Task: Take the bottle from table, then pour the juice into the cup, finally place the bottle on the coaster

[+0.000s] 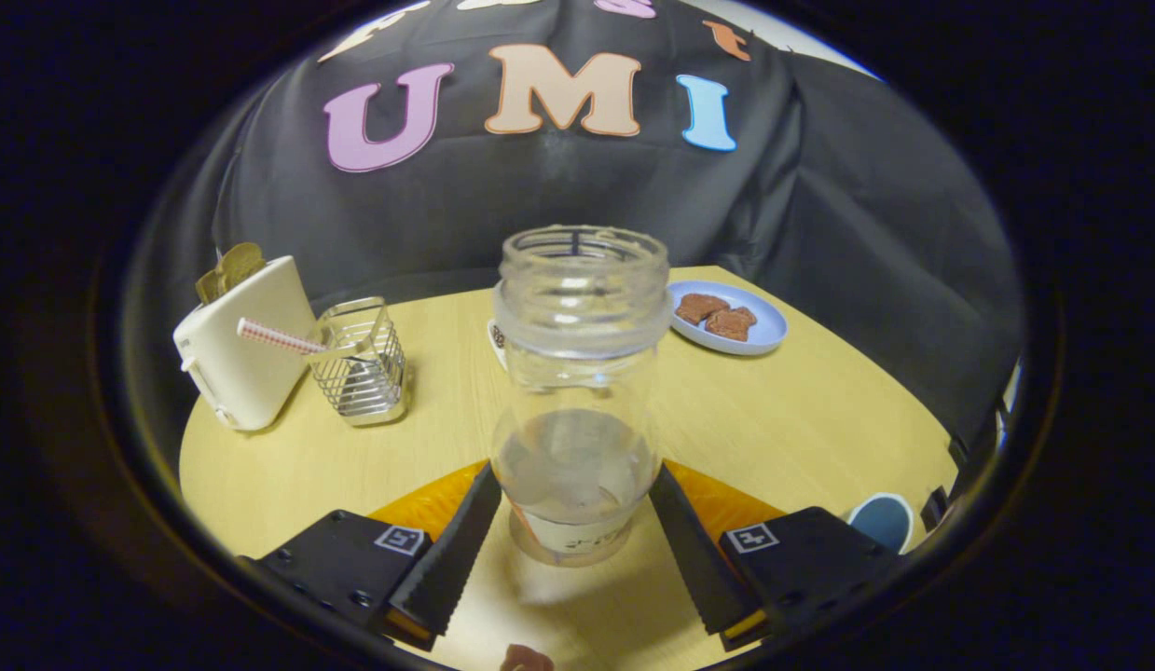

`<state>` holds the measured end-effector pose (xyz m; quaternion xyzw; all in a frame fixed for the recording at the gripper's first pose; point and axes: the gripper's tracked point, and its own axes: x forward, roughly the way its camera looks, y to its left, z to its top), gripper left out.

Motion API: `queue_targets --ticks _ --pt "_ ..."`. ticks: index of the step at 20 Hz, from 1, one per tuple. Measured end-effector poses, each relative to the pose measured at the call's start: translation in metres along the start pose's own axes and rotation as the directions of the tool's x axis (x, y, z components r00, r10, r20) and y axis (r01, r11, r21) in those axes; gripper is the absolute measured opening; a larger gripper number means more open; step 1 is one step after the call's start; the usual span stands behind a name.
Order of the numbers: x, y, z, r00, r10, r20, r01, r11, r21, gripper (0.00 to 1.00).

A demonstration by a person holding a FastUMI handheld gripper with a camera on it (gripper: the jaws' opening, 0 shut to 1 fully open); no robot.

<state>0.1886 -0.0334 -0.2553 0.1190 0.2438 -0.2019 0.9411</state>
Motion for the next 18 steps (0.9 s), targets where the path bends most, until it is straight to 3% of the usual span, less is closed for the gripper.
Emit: queue_targets --ticks 10,18 --pt "-0.052 -0.016 0.012 1.000 0.030 0.001 -0.030 0.999 -0.017 1.00" --pt "-0.113 -0.009 0.062 0.986 0.145 0.086 -0.135 0.985 -0.109 1.00"
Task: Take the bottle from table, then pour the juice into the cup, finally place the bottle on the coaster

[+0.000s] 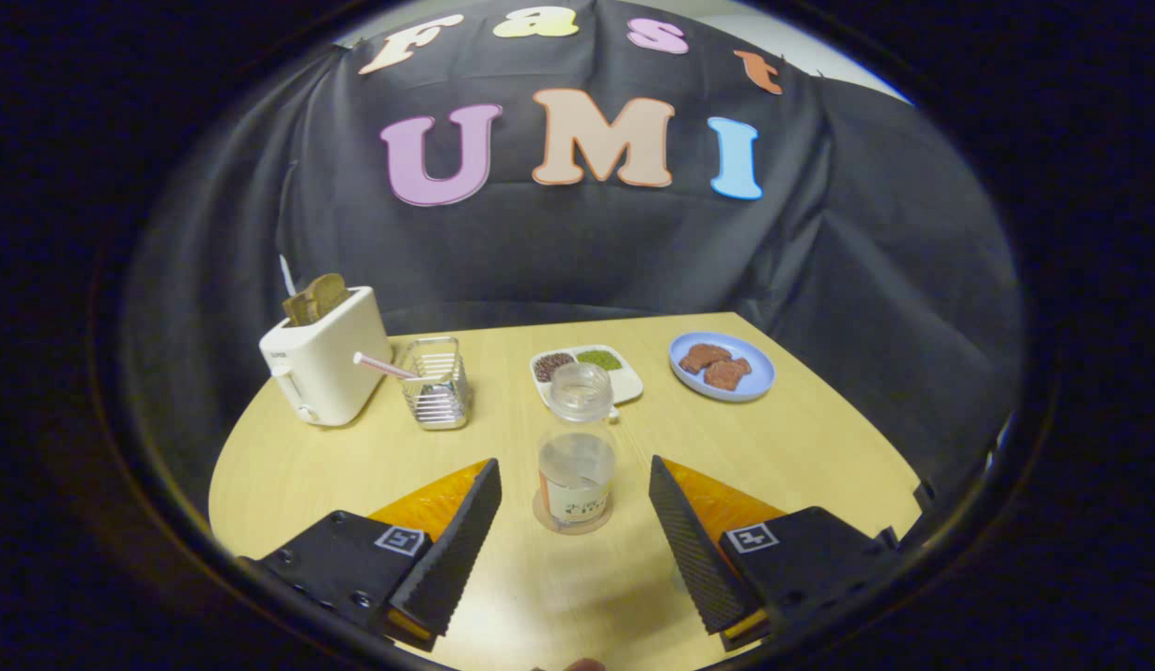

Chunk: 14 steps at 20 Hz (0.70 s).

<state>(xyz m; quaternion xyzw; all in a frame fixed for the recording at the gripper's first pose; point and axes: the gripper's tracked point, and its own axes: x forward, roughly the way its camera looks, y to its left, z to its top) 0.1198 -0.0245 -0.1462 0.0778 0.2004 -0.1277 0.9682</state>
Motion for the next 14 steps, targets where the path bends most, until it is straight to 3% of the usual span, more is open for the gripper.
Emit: queue_targets --ticks 5,14 --pt "-0.029 0.008 0.059 0.987 0.122 0.109 -0.126 0.992 0.026 1.00" --pt "-0.069 -0.012 0.104 0.963 0.194 0.186 -0.191 0.981 -0.033 1.00"
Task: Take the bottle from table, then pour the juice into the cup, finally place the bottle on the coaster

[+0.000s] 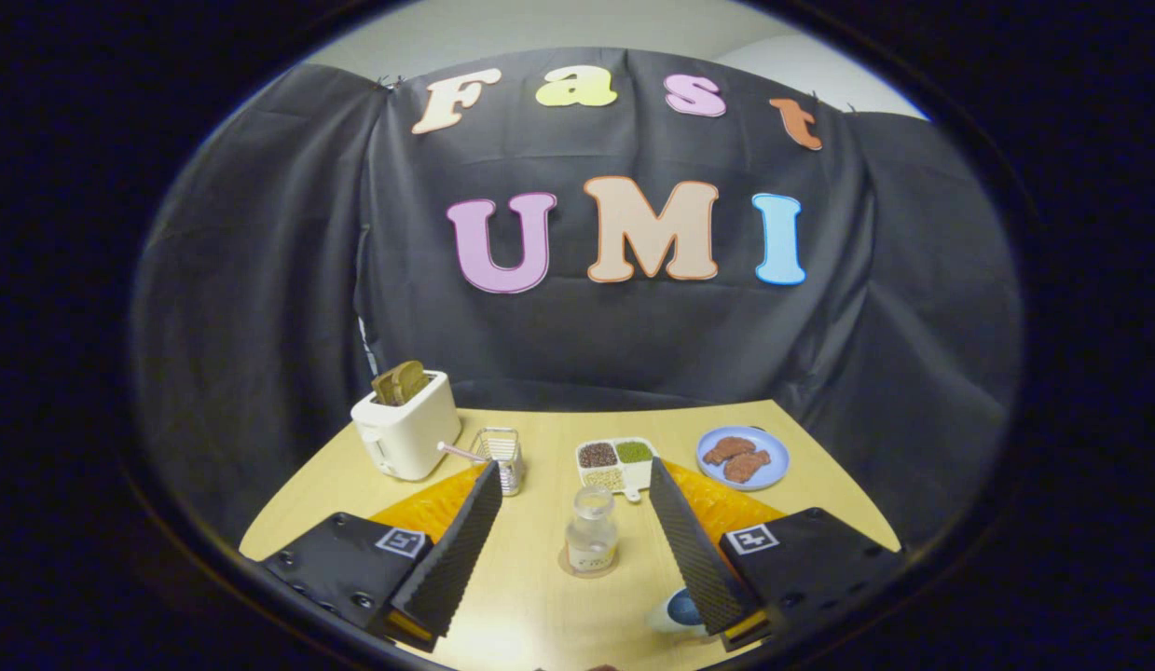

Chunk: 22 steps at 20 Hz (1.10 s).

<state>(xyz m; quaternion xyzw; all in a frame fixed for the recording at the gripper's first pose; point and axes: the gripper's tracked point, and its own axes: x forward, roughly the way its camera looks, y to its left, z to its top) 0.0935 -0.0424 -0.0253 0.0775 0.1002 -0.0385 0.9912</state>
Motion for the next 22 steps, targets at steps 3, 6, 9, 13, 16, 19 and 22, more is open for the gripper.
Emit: queue_targets --ticks 3,6,9,13,16,19,22 --pt "-0.012 -0.006 0.003 1.000 0.008 0.006 -0.008 1.000 -0.005 1.00" --pt "-0.022 -0.011 0.004 1.000 0.019 0.013 -0.019 1.000 -0.001 1.00" --pt "-0.028 -0.013 0.004 1.000 0.026 0.017 -0.026 1.000 0.006 1.00" --pt "-0.034 -0.016 0.005 0.999 0.036 0.025 -0.036 0.999 0.016 1.00" --pt "-0.037 -0.018 0.007 0.999 0.040 0.033 -0.040 0.999 0.018 1.00" --pt "-0.041 -0.018 0.008 0.998 0.043 0.035 -0.044 0.999 0.020 1.00" --pt "-0.044 -0.016 0.008 0.998 0.052 0.038 -0.053 0.998 0.029 1.00"
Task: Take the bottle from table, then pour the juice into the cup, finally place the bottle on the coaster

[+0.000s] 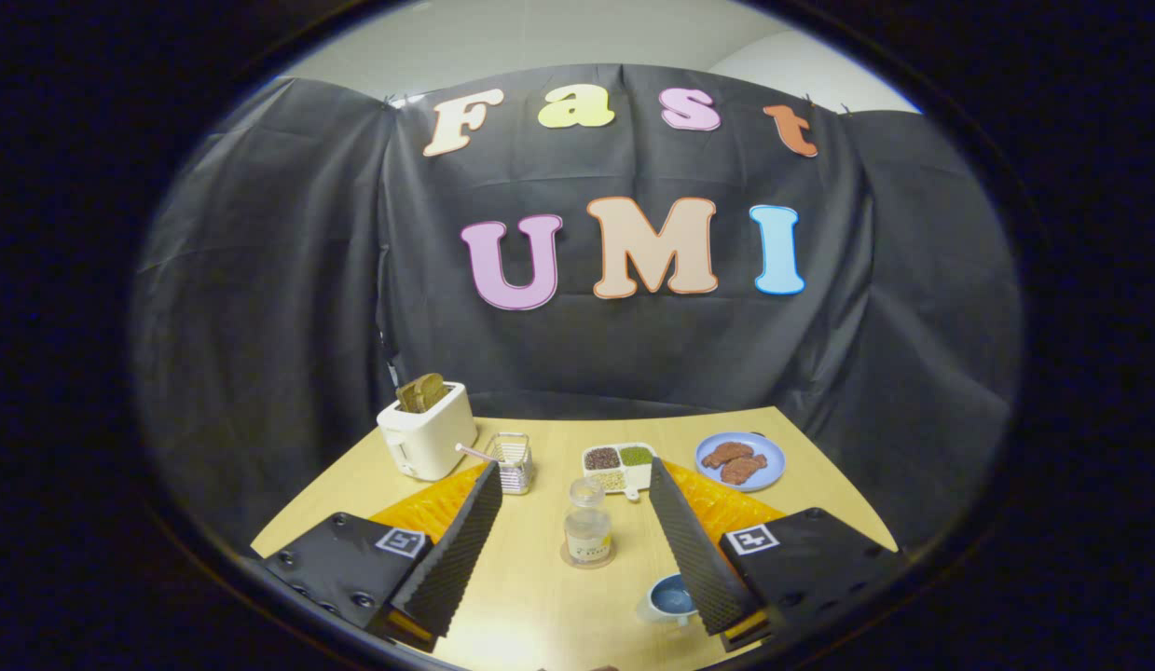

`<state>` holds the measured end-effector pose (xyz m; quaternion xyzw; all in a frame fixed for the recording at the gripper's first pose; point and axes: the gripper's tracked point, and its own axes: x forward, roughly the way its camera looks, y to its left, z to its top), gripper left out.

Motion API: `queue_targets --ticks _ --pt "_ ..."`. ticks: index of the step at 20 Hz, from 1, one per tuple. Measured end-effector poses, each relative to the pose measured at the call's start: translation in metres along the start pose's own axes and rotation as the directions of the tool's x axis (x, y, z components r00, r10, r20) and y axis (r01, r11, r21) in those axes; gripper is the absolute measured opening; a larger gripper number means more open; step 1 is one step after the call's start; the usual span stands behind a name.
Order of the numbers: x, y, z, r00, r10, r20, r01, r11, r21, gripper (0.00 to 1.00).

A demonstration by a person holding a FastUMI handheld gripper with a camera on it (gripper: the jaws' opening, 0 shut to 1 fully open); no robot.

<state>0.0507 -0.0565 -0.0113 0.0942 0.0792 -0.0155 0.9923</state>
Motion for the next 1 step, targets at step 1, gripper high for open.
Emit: queue_targets --ticks 1 --pt "-0.0018 0.0003 -0.0001 1.000 0.001 0.000 -0.001 1.000 0.002 1.00"
